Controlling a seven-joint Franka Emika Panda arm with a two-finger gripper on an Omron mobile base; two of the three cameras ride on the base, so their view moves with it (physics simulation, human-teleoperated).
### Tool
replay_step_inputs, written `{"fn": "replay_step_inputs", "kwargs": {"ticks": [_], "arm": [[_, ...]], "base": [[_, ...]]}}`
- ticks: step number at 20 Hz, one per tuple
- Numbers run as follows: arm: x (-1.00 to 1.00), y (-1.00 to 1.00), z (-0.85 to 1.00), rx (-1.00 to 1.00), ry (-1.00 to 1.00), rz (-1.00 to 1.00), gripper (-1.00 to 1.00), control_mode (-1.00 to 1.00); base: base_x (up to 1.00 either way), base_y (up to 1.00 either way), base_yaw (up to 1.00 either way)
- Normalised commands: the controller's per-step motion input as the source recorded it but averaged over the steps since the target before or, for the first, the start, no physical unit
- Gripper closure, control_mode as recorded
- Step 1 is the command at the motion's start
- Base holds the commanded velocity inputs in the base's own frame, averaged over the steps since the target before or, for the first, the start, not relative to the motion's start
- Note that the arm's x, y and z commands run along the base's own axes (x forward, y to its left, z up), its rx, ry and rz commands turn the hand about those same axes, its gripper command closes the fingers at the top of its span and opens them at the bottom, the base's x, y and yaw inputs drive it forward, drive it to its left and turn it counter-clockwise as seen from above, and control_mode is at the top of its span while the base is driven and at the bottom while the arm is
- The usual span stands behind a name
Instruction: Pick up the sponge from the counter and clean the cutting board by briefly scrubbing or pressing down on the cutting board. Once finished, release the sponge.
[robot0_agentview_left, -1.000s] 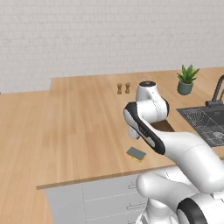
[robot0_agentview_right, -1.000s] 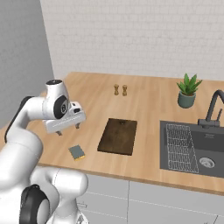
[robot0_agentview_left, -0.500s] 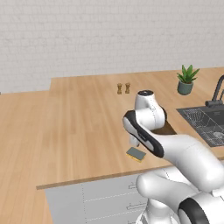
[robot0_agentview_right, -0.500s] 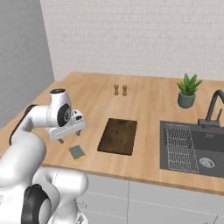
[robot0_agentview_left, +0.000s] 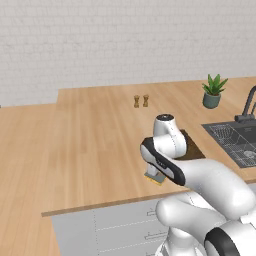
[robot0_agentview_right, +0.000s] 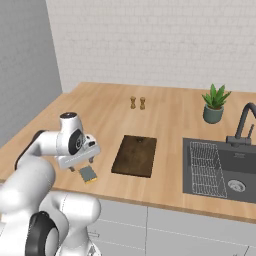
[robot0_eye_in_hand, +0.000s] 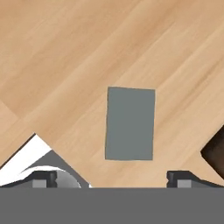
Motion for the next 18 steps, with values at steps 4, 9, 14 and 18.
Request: {"fn": "replay_step_inputs", "kwargs": {"ticks": [4,9,14,18], "arm": [[0.08,0.0,-0.32,0.0,0.0,0.0,-1.0,-1.0],[0.06,0.0,-0.32,0.0,0.0,-0.01,-1.0,-1.0],[0.06,0.0,-0.22,0.0,0.0,0.0,-1.0,-1.0],[0.12,0.0,-0.16,0.0,0.0,-0.01,-1.0,-1.0]], "base": [[0.0,0.0,0.0],[0.0,0.0,0.0],[0.0,0.0,0.0],[0.0,0.0,0.0]]}}
